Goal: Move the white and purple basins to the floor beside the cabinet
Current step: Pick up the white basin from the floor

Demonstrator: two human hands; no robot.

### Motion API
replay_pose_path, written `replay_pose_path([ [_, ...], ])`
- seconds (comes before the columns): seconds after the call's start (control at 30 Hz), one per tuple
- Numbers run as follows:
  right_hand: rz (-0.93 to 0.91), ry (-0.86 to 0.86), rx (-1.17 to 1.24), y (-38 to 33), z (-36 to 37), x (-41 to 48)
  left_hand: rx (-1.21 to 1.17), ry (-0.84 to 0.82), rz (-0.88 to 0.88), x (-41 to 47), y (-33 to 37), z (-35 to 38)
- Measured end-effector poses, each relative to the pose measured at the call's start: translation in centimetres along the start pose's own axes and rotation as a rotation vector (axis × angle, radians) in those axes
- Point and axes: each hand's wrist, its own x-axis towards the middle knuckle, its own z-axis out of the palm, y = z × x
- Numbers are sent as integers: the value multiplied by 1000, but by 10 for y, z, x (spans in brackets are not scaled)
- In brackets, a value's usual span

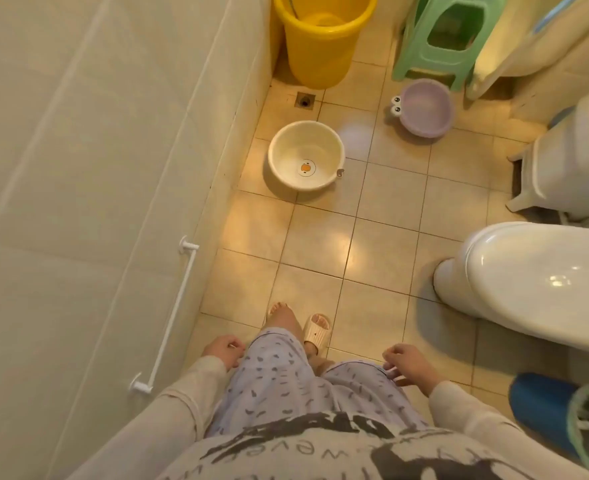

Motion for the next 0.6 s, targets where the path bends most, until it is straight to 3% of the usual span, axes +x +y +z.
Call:
replay_pose_path([
  [0.2, -146, 42, -38, -70, -17, 16, 8, 6, -157, 13, -21, -10],
  [0.33, -192, 50, -33, -115, -28, 28, -55, -32, -172, 33, -16, -26],
  [0.6, -108, 76, 11, -185, -33, 60, -32, -48, -81, 89, 86, -106],
])
